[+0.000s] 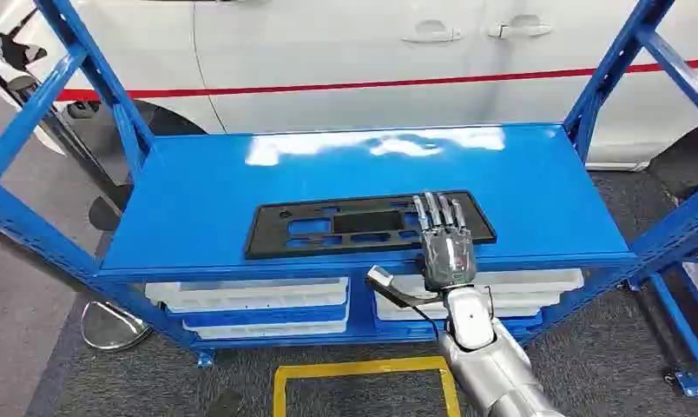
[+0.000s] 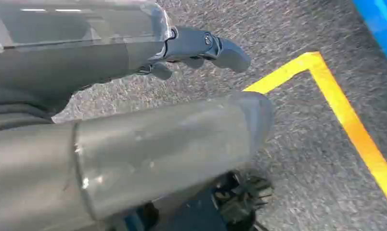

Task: Take the parts from the cabinet and place them on the table.

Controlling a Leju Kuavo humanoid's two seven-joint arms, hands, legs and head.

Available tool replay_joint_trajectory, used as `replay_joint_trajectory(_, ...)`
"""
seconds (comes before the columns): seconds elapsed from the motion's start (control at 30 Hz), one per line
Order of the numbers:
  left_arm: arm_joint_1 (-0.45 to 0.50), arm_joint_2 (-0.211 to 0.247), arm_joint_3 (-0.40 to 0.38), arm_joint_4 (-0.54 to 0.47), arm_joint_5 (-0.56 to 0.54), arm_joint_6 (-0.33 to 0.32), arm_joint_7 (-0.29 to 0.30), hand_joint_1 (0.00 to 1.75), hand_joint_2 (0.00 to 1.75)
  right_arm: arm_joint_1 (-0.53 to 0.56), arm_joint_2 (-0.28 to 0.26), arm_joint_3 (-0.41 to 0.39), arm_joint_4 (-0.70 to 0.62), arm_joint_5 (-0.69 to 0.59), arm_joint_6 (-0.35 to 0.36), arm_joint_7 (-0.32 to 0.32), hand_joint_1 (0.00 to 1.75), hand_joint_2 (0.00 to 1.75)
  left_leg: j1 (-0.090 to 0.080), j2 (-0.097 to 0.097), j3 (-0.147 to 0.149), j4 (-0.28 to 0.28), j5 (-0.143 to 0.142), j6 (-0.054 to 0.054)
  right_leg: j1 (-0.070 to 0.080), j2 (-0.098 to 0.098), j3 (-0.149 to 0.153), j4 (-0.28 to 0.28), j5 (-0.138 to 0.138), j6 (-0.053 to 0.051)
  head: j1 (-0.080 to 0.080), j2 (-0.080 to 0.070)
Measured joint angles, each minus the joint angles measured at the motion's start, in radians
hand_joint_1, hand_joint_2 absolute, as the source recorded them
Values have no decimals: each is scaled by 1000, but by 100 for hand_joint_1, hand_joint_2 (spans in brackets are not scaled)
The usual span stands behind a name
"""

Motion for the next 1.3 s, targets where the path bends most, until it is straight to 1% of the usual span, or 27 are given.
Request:
replay_joint_trajectory(0.07, 3, 0, 0, 0, 0, 0, -3, 0, 0, 1, 0, 1, 0, 0, 0, 2, 0, 175, 7, 0, -73, 154, -72, -8, 1, -2, -1, 0, 0, -2, 1, 0)
replay_joint_trajectory(0.1, 6, 0, 0, 0, 0, -3, -7, 0, 0, 1, 0, 2, 0, 0, 1, 2, 0, 175, 8, 0, -104, 217, -90, -10, 2, -1, -2, 1, 0, -2, 1, 0)
replay_joint_trajectory(0.13, 8, 0, 0, 0, -1, -7, -16, 0, 0, 1, 0, 2, 0, 0, 1, 2, 0, 175, 10, 0, -114, 234, -83, -11, 2, 0, -2, 0, -4, -2, 1, 0)
replay_joint_trajectory(0.17, 8, 0, -1, 0, -3, -11, -23, 0, 0, 1, 0, 3, 1, 0, 1, 2, 0, 175, 10, 0, -105, 207, -50, -11, 1, 3, -1, 0, -14, -3, 0, 0)
replay_joint_trajectory(0.2, 8, 0, -3, 0, -3, -16, -31, 0, 0, 1, 0, 3, 1, 0, 1, 2, 0, 175, 10, 0, -73, 140, -7, -7, 1, 2, 3, 3, -13, 0, 1, 0)
replay_joint_trajectory(0.27, 7, 0, -6, 0, -2, -15, -39, 0, 0, 1, 0, 3, 1, 0, 1, 1, 0, 175, 10, 2, 20, -41, 64, 3, 0, 0, 13, 6, -14, 7, 0, 0)
replay_joint_trajectory(0.3, 5, 0, -7, 0, -1, -12, -40, 0, 0, 1, 0, 3, 1, 0, 1, 1, 0, 175, 5, 2, 28, -61, 49, 5, 6, 1, 11, 9, -14, 12, 0, 0)
replay_joint_trajectory(0.4, 8, 0, -7, 0, 8, 5, -34, 0, 0, 2, -1, 4, 1, 0, 1, 2, 0, 175, -3, -1, 26, -66, 52, 15, 0, 1, 8, 3, -8, 29, 0, 0)
replay_joint_trajectory(0.47, 8, 0, -7, 0, 10, 12, -30, 0, 0, 1, -2, 6, 1, 0, 1, 8, 0, 175, 5, 0, 36, -86, 63, 31, -3, 0, 6, 13, -19, 39, 0, 0)
replay_joint_trajectory(0.5, 7, 0, -7, 0, 12, 14, -29, 0, 0, 0, -2, 6, 1, 0, 1, 9, 0, 175, 4, 0, 39, -89, 64, 36, 0, 0, -11, 48, -43, 39, 2, 0)
replay_joint_trajectory(0.57, 5, 0, -7, 0, 13, 16, -28, 0, 0, 2, -5, 7, 2, 0, 1, 12, 0, 175, 1, 1, 39, -88, 62, 44, 1, 1, -85, 194, -111, 41, 1, 0)
replay_joint_trajectory(0.6, 6, 0, -7, 0, 15, 16, -27, 0, 0, 6, -5, 9, 2, 0, 2, 12, 0, 175, -1, 1, 39, -88, 60, 47, 1, 1, -126, 268, -133, 41, 0, 0)
replay_joint_trajectory(0.63, 6, 0, -7, 0, 15, 16, -27, 0, 0, 9, -6, 11, 5, 0, 2, 13, 0, 175, -2, 1, 39, -86, 58, 49, 1, 1, -152, 307, -135, 41, 1, 0)
replay_joint_trajectory(0.67, 7, 0, -8, 0, 14, 14, -28, 0, 0, 10, -7, 11, 5, 0, 1, 14, 0, 175, -2, 0, 41, -85, 56, 49, 1, 1, -154, 298, -113, 40, 1, 0)
replay_joint_trajectory(0.7, 8, 0, -8, 0, 14, 9, -31, 0, 0, 7, -7, 11, 4, 0, 1, 14, 0, 175, -2, -1, 44, -83, 52, 49, 2, 1, -134, 249, -74, 38, 1, 0)
replay_joint_trajectory(0.73, 7, 0, -9, 0, 11, 3, -34, 0, 0, 6, -8, 11, 4, 0, 1, 14, 0, 175, -2, -2, 49, -82, 48, 47, 2, 1, -100, 178, -29, 35, 1, 0)
replay_joint_trajectory(0.77, 7, -2, -11, 0, 11, -3, -39, 0, 0, 6, -8, 11, 4, 0, 1, 12, 0, 175, -2, -3, 57, -80, 41, 44, 2, 1, -46, 64, 26, 29, 1, 0)
replay_joint_trajectory(0.83, 4, -3, -14, 0, 11, -8, -43, 0, 0, 2, -8, 12, 3, 0, 1, 6, 0, 175, -8, -3, 54, -74, 33, 35, 11, 0, -18, 3, 13, 24, 2, 0)
replay_joint_trajectory(0.93, 5, -3, -18, 0, 8, -15, -48, 0, 0, -3, -8, 12, 3, 0, 1, 0, 0, 175, -5, -2, 60, -86, 31, 19, 13, 5, -17, 6, 8, 15, 1, 0)
replay_joint_trajectory(1.0, 4, -3, -19, 0, 8, -16, -53, 0, 0, -6, -8, 11, 1, 0, 0, -2, 0, 175, -4, -1, 64, -73, 15, 7, 2, 3, 0, -12, 10, 5, 1, 0)
replay_joint_trajectory(1.03, 3, -3, -20, 0, 7, -16, -55, 0, 0, -6, -8, 11, 1, 0, 1, -2, 0, 175, -3, 0, 41, -23, -12, 2, 2, 1, 4, -14, 7, -2, 0, 0)
replay_joint_trajectory(1.1, 5, -3, -21, 0, 9, -16, -59, 0, 0, -4, -8, 11, 1, 0, 1, -2, 0, 175, 3, 0, -38, 123, -77, -6, 3, 0, 5, -14, 6, -5, 0, 0)
replay_joint_trajectory(1.13, 8, -3, -21, 0, 15, -14, -60, 0, 0, -3, -8, 11, 1, 0, 1, -2, 0, 175, 5, 0, -83, 199, -97, -10, 3, 0, 5, -13, 5, -6, 1, 0)
replay_joint_trajectory(1.17, 10, -3, -21, 0, 18, -13, -60, 0, 0, -2, -8, 11, 1, 0, 1, -2, 162, 175, 8, 0, -101, 219, -87, -13, 3, 1, 6, -13, 4, -6, 0, 0)
replay_joint_trajectory(1.2, 11, -3, -21, 0, 19, -8, -59, 0, 0, -2, -8, 11, 1, 0, 1, -2, 175, 175, 10, 0, -97, 192, -54, -14, 3, 2, 8, -13, 3, -5, 0, 0)
replay_joint_trajectory(1.23, 10, -3, -21, 0, 19, -4, -57, 0, 0, 0, -8, 11, 1, 0, 1, -1, 175, 175, 11, 0, -73, 130, -8, -13, 3, 3, 11, -13, 1, -4, 1, 0)
replay_joint_trajectory(1.3, 8, -3, -21, 0, 19, 6, -56, 0, 0, 1, -9, 11, 1, 0, 1, -2, 175, 175, 12, 0, 1, -44, 84, -6, 3, 4, 16, -11, -3, 2, 1, 0)
